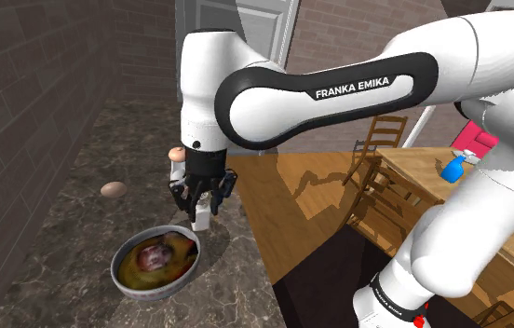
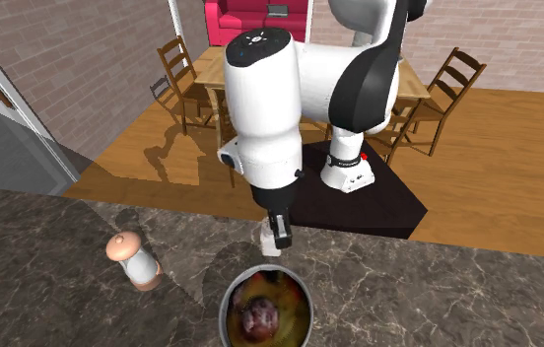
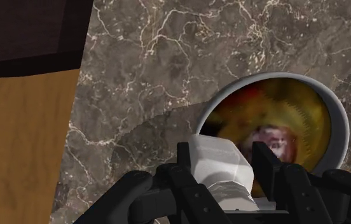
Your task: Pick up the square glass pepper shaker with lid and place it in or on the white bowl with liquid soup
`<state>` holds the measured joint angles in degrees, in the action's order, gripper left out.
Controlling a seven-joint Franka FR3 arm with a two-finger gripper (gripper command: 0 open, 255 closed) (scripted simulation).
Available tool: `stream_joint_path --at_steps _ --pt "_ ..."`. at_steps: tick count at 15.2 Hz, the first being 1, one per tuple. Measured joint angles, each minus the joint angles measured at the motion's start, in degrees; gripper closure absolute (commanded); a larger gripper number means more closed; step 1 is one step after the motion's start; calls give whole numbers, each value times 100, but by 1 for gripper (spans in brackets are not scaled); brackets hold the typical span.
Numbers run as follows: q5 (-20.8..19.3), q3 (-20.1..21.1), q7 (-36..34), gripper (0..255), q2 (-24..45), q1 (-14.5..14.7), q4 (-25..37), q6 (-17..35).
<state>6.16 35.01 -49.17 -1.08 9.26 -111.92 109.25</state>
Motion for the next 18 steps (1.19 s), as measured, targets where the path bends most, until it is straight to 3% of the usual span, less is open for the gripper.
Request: stream_joint_path --at_steps 7,18 --pt "-934 257 -1074 255 1506 591 1625 -336" --pt "-1146 197 -1192 255 1833 680 1216 338"
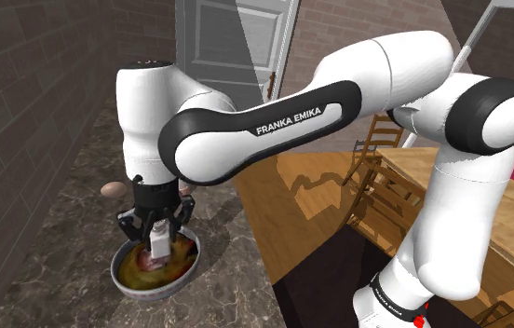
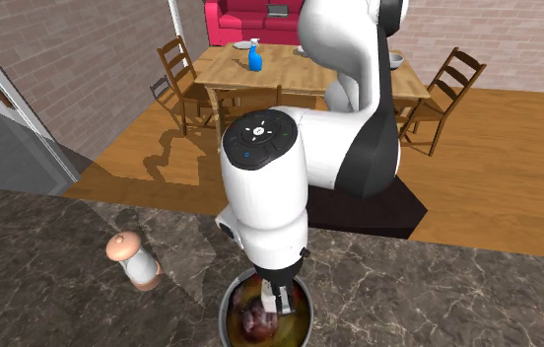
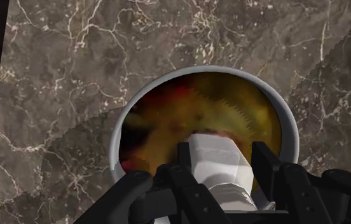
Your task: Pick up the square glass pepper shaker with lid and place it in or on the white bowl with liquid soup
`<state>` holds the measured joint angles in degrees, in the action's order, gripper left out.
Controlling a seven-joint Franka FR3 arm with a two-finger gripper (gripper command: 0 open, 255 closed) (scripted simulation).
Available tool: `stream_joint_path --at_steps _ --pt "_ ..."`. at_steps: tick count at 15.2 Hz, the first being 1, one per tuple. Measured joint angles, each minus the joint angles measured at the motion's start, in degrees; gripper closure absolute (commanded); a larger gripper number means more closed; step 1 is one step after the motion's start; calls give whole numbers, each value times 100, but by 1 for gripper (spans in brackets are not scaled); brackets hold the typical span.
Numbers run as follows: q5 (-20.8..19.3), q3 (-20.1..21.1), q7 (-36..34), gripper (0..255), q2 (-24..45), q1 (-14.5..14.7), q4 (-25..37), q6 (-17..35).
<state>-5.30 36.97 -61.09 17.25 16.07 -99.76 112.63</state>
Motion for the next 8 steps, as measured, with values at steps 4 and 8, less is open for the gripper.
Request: stream_joint_path --at_steps 4,8 --pt "-77 -37 -19 255 112 11 -221 312" --pt "-96 -42 -36 255 140 23 -264 380"
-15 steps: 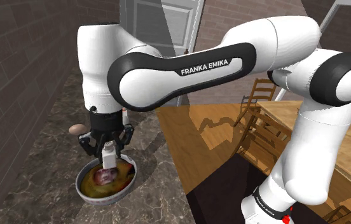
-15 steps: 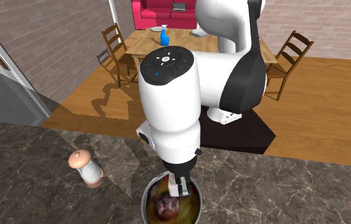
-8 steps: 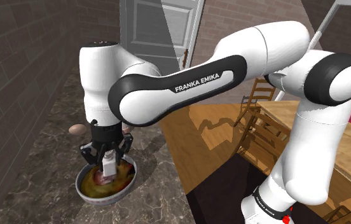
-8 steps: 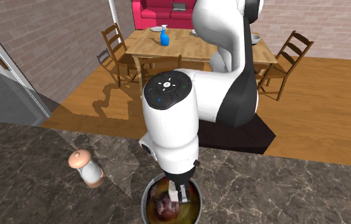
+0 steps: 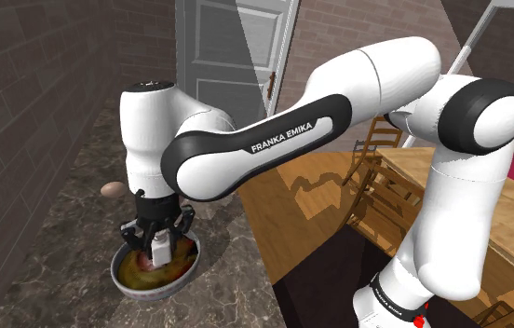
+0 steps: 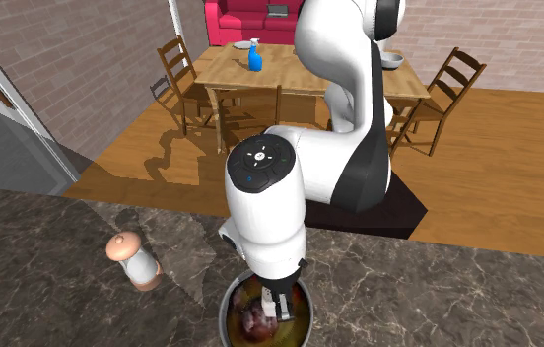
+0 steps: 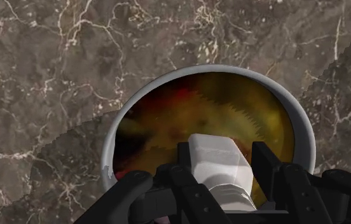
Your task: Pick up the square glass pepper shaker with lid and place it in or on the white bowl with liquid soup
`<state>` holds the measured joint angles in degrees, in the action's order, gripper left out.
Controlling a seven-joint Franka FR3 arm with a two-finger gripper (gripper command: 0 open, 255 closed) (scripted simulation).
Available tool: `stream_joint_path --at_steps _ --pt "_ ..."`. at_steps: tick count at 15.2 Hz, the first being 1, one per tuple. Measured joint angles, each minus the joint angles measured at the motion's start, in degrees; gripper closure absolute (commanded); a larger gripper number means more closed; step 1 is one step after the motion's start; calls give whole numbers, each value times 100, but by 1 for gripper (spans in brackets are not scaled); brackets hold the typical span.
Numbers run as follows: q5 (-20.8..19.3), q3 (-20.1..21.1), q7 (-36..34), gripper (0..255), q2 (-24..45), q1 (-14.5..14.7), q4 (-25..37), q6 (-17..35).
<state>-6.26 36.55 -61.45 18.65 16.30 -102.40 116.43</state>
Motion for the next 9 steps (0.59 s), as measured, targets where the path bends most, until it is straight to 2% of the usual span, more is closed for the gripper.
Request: stream_joint_path --at_steps 3,4,9 --pt "-1 -1 -1 255 1 0 -4 6" --pt "-2 -1 -1 0 2 0 -4 6" --pt "-2 -1 -1 0 2 0 -4 7"
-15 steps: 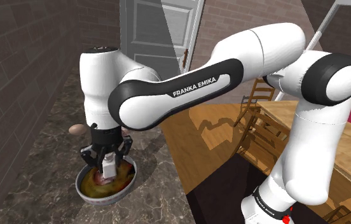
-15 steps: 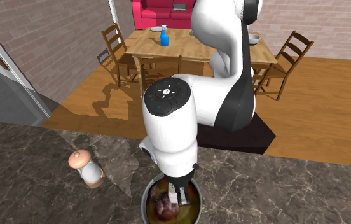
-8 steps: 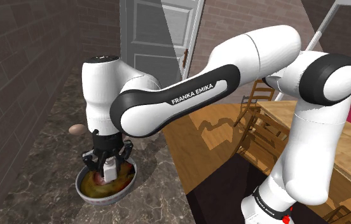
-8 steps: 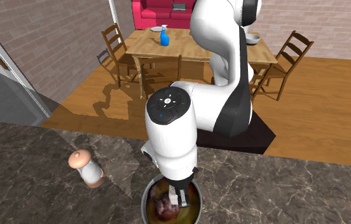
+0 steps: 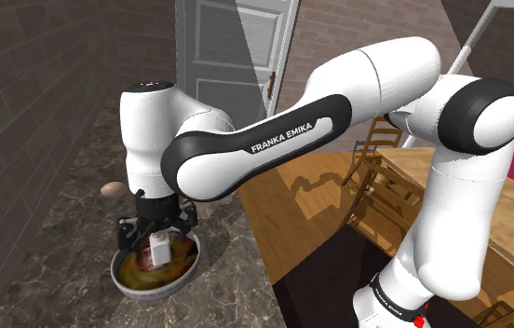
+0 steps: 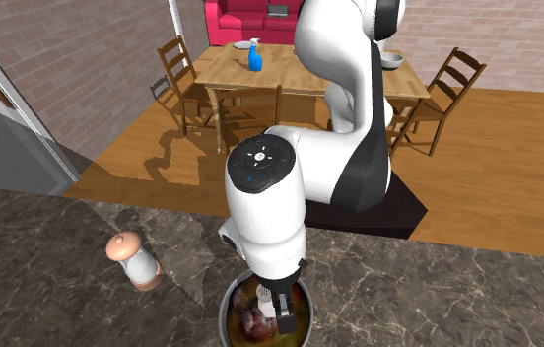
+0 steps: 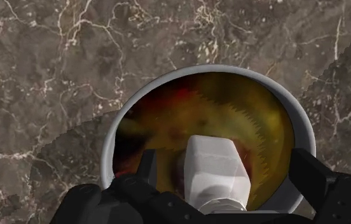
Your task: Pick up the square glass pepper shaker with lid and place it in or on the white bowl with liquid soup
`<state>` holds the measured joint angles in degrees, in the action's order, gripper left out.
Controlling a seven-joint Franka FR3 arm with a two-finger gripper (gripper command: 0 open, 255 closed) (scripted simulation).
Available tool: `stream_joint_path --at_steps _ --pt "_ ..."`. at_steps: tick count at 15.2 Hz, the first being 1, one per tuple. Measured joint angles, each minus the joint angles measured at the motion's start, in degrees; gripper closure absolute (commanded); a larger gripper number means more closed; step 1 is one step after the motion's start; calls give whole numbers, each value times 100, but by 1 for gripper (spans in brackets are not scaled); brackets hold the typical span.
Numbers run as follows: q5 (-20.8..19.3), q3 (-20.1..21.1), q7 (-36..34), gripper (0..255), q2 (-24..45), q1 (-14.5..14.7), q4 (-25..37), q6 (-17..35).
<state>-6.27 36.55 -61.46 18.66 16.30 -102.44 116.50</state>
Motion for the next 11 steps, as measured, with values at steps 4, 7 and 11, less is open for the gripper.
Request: stream_joint_path --at_steps 4,7,11 --pt "75 32 39 0 -110 -23 253 -337" --pt "136 49 89 0 -195 -54 465 -620" --pt "145 51 96 0 -207 -59 490 -660"
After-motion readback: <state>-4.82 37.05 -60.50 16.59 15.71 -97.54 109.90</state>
